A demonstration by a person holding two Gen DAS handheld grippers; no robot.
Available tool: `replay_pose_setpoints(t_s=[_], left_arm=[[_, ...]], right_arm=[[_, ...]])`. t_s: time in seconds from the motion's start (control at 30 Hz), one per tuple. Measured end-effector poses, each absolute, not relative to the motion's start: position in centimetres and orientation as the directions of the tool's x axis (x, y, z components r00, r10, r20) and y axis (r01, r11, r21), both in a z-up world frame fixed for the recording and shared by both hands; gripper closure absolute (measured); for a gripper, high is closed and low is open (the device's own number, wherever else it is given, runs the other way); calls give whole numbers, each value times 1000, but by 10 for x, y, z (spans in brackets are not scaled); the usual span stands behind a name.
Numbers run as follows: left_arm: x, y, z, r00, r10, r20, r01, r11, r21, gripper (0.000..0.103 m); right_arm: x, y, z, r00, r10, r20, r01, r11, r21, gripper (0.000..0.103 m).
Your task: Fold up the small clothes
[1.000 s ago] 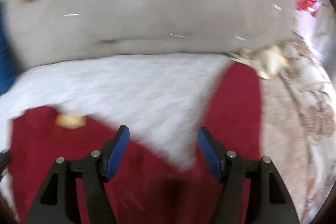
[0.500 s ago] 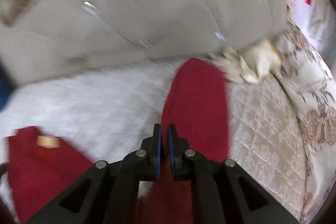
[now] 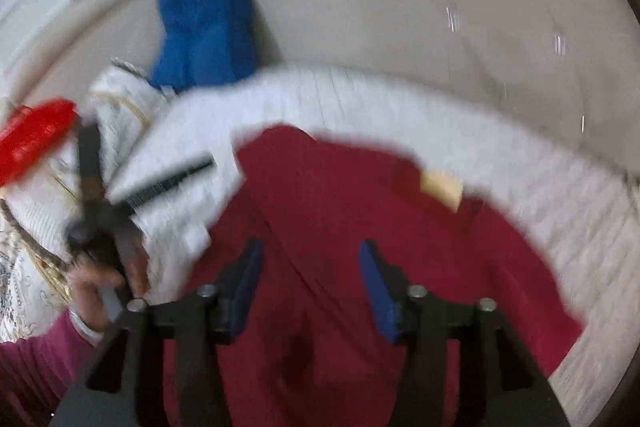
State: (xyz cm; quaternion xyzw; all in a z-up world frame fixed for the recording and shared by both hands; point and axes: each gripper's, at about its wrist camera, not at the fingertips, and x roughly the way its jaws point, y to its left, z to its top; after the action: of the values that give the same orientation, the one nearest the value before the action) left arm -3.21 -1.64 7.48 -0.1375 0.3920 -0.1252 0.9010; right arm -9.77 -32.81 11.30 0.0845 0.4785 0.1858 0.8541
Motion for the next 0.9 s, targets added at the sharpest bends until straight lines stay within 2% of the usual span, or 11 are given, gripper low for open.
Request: replay_pose_setpoints(t_s=[0.17,0.27,0.33,0.43,0.5,0.63,0.67,0.7,0.73,0.8,0.9], left_arm=[[-32,-28,75,648,-365,-668,162,924,-347,73],[-31,-41,74,640,-356,-681,193,932,-306,73],[-33,-49,72,645,-327,-690,202,945,-258,73],[-35,-58,70,642,-316,-699,223,949,-224,73],[-36,-61,69,641,-319,-698,234,947,-218,73],[-35,-69,64,627,-310,-715,250,949,-193,73],[-35,-71,62,621,-308,-721,253,949,-187,73],[-35,-72,61,618,-305,-724,255,950,-182,73],[-35,-73,60,613,-303,-730,259,950,-177,73],[-35,-75,58,604,-309,-735,265,947,-180,73],[-32,-79,55,588,-316,-744,272,944,-185,73]], right_arm=[[-132,-367,105,494,365,-789,-127,928,350,50],[-154,-401,111,562,229,-794,-50,968,244,49],[-166,-431,117,609,130,-783,45,979,198,44],[-172,-479,114,617,26,-787,213,956,199,28],[-166,-498,100,581,24,-814,278,934,226,28],[-144,-514,62,572,184,-800,287,868,405,29],[-136,-515,56,568,201,-798,289,860,422,41],[-129,-513,54,558,165,-813,288,881,376,75],[-124,-507,57,556,86,-826,267,923,276,86],[-123,-501,65,571,-11,-821,254,953,164,86],[-121,-512,60,541,-45,-840,299,944,142,85]])
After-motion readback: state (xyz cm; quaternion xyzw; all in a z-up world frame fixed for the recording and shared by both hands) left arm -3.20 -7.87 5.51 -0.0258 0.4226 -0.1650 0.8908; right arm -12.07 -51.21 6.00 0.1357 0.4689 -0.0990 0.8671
